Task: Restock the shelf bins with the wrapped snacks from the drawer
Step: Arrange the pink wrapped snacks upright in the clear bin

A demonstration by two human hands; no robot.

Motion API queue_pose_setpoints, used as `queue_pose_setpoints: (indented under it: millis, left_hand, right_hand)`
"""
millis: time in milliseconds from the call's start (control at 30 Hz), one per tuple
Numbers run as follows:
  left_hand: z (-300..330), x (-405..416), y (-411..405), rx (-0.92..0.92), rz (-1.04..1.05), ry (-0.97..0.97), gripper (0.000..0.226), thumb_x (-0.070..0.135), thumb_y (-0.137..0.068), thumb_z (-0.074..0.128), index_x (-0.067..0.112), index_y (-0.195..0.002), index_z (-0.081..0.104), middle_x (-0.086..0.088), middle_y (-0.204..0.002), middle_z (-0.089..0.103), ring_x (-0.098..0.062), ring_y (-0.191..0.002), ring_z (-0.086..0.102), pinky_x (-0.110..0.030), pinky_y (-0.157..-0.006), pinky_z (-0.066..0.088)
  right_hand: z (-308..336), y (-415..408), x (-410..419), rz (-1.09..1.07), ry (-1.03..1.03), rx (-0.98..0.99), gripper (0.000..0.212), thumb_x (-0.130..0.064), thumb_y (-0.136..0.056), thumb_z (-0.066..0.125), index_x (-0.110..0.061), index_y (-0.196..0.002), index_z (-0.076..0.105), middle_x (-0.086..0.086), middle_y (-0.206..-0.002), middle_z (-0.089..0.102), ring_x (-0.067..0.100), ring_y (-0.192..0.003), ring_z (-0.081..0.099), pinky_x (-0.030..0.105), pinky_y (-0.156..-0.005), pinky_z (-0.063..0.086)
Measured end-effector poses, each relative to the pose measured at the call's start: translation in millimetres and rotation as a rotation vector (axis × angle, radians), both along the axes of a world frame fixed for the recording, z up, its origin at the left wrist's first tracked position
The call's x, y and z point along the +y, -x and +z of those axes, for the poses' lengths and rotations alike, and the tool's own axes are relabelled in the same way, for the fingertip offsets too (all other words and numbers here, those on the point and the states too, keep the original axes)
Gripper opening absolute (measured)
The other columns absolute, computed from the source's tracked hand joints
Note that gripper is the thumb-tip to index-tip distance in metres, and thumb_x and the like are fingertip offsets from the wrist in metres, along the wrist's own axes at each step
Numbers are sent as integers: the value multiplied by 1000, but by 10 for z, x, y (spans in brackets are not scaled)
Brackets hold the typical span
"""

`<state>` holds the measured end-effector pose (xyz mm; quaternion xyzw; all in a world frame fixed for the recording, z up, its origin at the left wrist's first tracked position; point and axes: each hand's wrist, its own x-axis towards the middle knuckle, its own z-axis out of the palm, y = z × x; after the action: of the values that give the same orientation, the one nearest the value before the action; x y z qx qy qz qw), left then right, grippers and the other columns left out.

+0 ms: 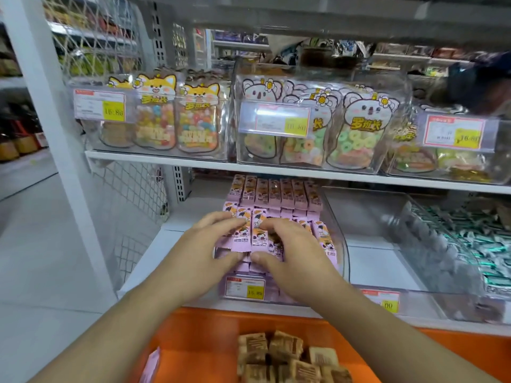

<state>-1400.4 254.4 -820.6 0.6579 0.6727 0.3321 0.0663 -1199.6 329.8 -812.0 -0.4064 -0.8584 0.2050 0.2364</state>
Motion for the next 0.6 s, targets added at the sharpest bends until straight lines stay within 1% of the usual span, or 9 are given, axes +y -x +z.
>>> queue_pose_setpoints:
  millis: [67, 133, 200, 333, 433, 500, 600]
  left_hand:
    - [-3, -24, -6, -16, -17, 20, 62, 46, -89, 76, 48, -147, 52, 32, -153, 35, 9, -135, 38, -5, -102, 23]
    - [5, -29, -17, -41, -27, 18, 58, 51, -92, 71, 47, -147, 52, 33, -153, 34, 12, -135, 36, -5, -103, 23]
    - [0, -11, -21, -10, -20, 5, 53, 47, -96, 67, 46, -147, 52, 32, -153, 36, 11, -135, 37, -2, -102, 21]
    - [-2, 25, -27, 31, 7, -9, 49, 36, -99, 67, 43, -147, 55, 29, -150, 43, 4, -134, 42, -7, -103, 24]
    - [-21, 41, -24, 49, 14, -28, 48, 32, -100, 67, 40, -146, 56, 24, -150, 48, 0, -136, 45, -2, -103, 22]
    - [-32, 39, -31, 64, 15, -33, 49, 33, -101, 66, 38, -148, 55, 22, -153, 47, 0, -141, 40, -1, -106, 17]
    - [-28, 20, -48, 65, 18, -40, 51, 35, -102, 63, 39, -151, 50, 24, -157, 42, 5, -146, 32, -5, -111, 16]
  right_hand:
    - [-7, 3, 0, 12, -48, -18, 57, -48, -97, 69, -33, -148, 49, -13, -144, 52, 8, -134, 43, 35, -116, 40]
    - [-15, 3, 0, 20, -91, -36, 58, -48, -99, 66, -30, -151, 48, -12, -150, 48, 8, -139, 38, 33, -119, 35]
    - [-31, 1, -5, 24, -121, -53, 60, -49, -100, 63, -29, -153, 45, -12, -156, 44, 8, -146, 31, 31, -123, 29]
    - [-75, -8, 0, 29, -153, -79, 61, -50, -102, 58, -30, -157, 40, -12, -161, 38, 9, -150, 23, 33, -126, 23]
    - [-88, -20, 4, 29, -184, -102, 63, -50, -104, 55, -29, -160, 37, -12, -164, 34, 9, -152, 18, 32, -126, 19]
    - [-100, -25, -2, 28, -186, -130, 66, -52, -104, 52, -29, -162, 31, -11, -167, 29, 12, -155, 13, 35, -128, 16]
    - [-97, -46, -10, 28, -181, -170, 69, -55, -105, 48, -31, -164, 24, -7, -171, 22, 17, -158, 6, 42, -130, 16]
